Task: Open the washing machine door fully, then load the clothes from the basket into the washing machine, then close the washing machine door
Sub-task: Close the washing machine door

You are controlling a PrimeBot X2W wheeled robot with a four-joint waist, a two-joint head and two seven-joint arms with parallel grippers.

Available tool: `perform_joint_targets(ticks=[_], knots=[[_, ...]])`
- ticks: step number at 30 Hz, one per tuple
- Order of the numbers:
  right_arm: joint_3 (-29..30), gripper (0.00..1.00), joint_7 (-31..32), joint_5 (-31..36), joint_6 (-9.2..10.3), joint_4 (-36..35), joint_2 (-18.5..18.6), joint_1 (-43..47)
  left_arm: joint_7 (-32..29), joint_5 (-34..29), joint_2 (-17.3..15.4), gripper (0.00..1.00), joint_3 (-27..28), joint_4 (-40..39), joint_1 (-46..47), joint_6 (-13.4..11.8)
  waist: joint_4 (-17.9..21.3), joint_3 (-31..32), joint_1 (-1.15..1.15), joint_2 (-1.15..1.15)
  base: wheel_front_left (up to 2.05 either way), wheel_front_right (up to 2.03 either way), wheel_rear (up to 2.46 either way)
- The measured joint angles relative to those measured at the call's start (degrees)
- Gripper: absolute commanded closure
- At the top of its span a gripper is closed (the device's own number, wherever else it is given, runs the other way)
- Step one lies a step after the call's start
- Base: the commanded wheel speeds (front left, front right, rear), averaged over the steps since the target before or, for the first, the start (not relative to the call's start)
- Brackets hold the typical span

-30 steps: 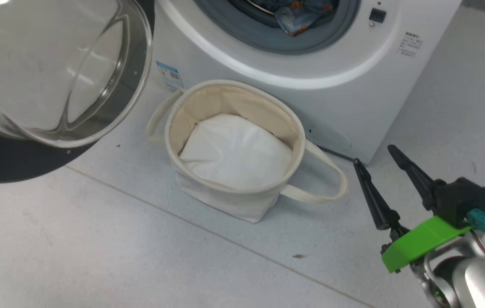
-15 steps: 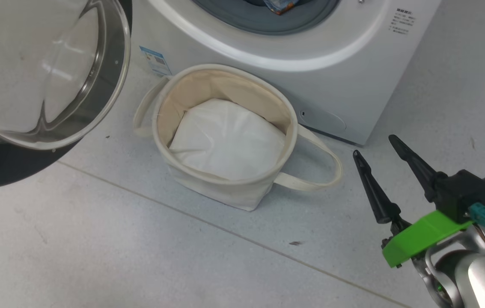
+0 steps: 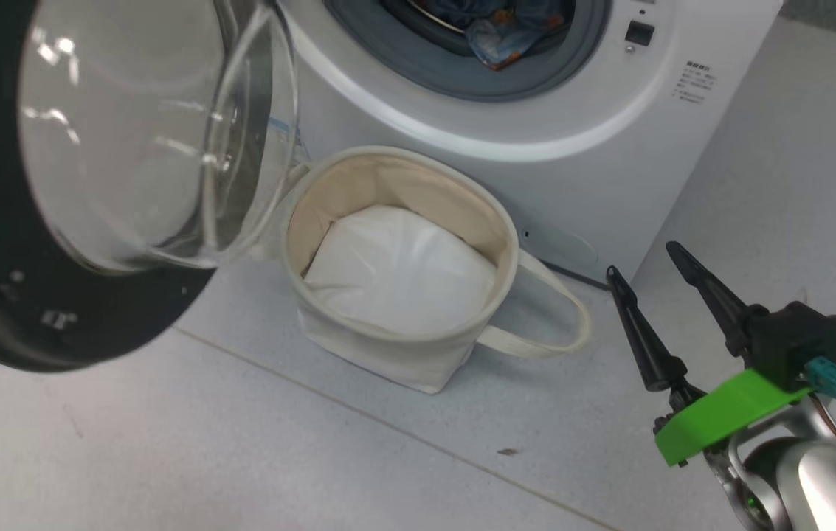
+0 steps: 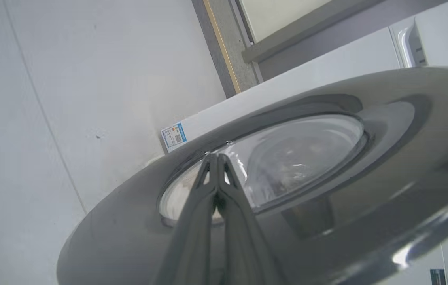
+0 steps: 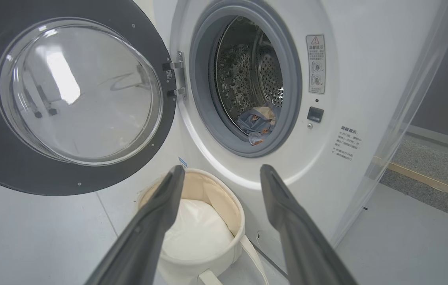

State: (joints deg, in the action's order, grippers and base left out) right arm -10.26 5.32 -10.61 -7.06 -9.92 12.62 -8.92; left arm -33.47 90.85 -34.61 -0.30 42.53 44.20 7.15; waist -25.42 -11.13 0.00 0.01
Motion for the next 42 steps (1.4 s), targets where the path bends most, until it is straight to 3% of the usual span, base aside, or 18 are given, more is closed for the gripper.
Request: perform_joint_targets(ticks=[3, 10, 18, 29, 37, 42], knots=[[0.09, 0.0, -0.83, -0.21, 0.0, 0.44, -0.26, 0.32, -0.33, -0.59, 1.72, 1.0, -1.6, -5.47, -3.42, 0.0, 0.11, 1.28, 0.0, 0.0, 0.0, 0.0, 0.0], [0.4, 0.0, -2.97, -1.27, 0.0, 2.12, -1.37, 2.87, 0.2, -3.67, 2.15, 1.0, -4.95, -21.41, -11.41, -0.01, 0.58, 4.08, 0.0, 0.0, 0.0, 0.0, 0.0], [0.92, 0.0, -5.33, -2.13, 0.0, 3.82, -2.67, 3.61, 6.97, -15.57, 3.6, 1.0, -13.43, -33.67, -18.65, 0.0, 2.44, 6.18, 0.0, 0.0, 0.0, 0.0, 0.0], [1.32, 0.0, -6.68, -2.59, 0.0, 4.39, -3.07, 5.03, 16.1, -29.87, 4.11, 1.0, -20.92, -36.59, -20.79, 0.05, 7.41, 7.68, 0.0, 0.0, 0.0, 0.0, 0.0], [1.78, 0.0, -7.27, -2.49, 0.0, 4.28, -3.71, 5.69, 20.52, -34.75, 4.42, 1.0, -26.03, -39.25, -20.59, 0.19, 13.45, 7.36, 0.0, -0.01, 0.0, 0.0, 0.0], [1.77, 0.0, -7.93, -2.0, 0.0, 4.28, -4.75, 5.82, 26.16, -39.01, 4.36, 1.0, -26.14, -35.57, -20.14, 0.18, 19.0, 7.04, 0.0, -0.01, 0.0, 0.0, 0.0]])
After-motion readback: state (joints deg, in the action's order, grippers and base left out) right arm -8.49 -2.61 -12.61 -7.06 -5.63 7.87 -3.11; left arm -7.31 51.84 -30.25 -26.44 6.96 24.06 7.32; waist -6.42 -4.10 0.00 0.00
